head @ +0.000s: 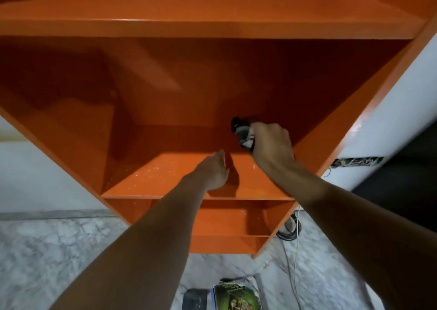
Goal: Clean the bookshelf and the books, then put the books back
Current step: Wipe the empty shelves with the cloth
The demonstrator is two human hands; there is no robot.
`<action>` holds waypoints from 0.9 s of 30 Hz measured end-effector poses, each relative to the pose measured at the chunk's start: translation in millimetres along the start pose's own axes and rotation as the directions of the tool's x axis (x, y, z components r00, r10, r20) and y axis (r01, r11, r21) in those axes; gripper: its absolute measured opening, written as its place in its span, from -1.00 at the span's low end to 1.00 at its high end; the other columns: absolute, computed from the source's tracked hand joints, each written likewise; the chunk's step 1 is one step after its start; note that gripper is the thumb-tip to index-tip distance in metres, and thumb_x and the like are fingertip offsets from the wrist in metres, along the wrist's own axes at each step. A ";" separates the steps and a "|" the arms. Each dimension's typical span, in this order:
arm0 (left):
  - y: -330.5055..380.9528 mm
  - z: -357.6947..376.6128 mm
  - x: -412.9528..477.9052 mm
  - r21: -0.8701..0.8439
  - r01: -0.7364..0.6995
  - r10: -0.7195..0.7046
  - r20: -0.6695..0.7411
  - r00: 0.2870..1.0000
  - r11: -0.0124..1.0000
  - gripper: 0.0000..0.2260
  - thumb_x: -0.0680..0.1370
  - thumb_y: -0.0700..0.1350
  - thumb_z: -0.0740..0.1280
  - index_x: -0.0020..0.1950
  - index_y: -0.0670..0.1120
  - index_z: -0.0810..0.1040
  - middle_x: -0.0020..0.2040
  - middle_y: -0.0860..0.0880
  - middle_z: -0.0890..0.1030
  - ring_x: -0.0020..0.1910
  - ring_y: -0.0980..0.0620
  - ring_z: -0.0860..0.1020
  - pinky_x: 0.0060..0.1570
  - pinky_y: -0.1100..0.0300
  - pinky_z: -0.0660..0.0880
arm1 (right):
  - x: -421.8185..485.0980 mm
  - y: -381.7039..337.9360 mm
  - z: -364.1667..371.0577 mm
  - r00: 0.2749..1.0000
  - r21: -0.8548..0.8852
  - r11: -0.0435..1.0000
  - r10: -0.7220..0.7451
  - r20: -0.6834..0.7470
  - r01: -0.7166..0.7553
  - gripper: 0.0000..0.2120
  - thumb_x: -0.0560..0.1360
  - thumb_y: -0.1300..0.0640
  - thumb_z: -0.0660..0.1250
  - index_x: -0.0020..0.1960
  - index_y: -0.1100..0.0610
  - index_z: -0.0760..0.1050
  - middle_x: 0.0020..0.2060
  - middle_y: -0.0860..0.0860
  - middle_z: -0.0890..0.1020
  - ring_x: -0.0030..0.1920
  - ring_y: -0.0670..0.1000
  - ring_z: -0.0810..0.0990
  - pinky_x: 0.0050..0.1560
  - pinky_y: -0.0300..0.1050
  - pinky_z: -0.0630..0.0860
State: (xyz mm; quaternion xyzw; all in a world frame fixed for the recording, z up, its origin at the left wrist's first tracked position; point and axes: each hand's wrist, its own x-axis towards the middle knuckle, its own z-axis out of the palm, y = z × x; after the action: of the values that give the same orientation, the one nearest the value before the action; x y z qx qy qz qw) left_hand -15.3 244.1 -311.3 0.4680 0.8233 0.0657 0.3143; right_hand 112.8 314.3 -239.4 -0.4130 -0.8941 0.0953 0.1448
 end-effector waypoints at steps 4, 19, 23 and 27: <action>-18.0 22.2 14.6 0.216 -0.002 -0.002 0.023 1.000 0.976 -0.42 0.70 -0.01 0.03 0.61 -0.04 -0.24 0.60 -0.04 -0.28 0.58 -0.09 -0.22 0.49 -0.23 -0.06 | 46.4 19.5 59.8 0.959 -0.273 0.961 0.041 0.279 0.038 -0.61 0.56 0.07 0.33 0.37 0.05 0.44 0.32 0.12 0.49 0.34 0.22 0.42 0.29 0.12 0.41; -18.6 15.7 18.9 0.285 -0.015 -0.013 0.095 0.995 0.959 -0.42 0.72 -0.03 0.01 0.59 -0.01 -0.31 0.57 -0.03 -0.37 0.57 -0.10 -0.29 0.50 -0.25 -0.09 | -115.8 36.5 41.0 0.986 0.069 0.998 -0.002 0.168 -0.010 -0.85 0.51 0.17 0.27 -0.07 0.09 0.63 -0.23 0.07 0.64 -0.28 0.09 0.63 -0.23 0.08 0.61; -17.3 16.9 17.2 0.302 -0.023 -0.004 0.090 0.996 0.953 -0.43 0.72 -0.03 0.01 0.60 -0.02 -0.29 0.58 -0.04 -0.33 0.57 -0.10 -0.26 0.50 -0.22 -0.08 | -49.6 29.0 38.4 0.991 -0.052 0.998 -0.045 -0.125 0.039 -0.78 0.47 0.22 0.31 0.09 0.06 0.58 -0.05 0.11 0.65 -0.07 0.18 0.62 -0.04 0.03 0.55; -22.2 8.9 18.7 0.282 -0.051 0.024 0.095 0.995 0.958 -0.42 0.69 -0.20 0.02 0.60 -0.09 -0.26 0.59 -0.04 -0.30 0.58 -0.07 -0.21 0.52 -0.13 -0.01 | 22.0 61.8 91.8 0.981 -0.176 0.975 0.158 0.112 -0.137 -0.64 0.48 -0.01 0.26 0.23 0.08 0.51 0.17 0.17 0.57 0.18 0.23 0.49 0.21 0.05 0.39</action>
State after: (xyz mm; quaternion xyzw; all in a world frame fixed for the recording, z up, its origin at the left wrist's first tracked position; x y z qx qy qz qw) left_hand -33.1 245.3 -335.9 0.5263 0.8000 -0.0687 0.2796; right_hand 112.2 366.1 -339.6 -0.4824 -0.8730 0.0561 0.0456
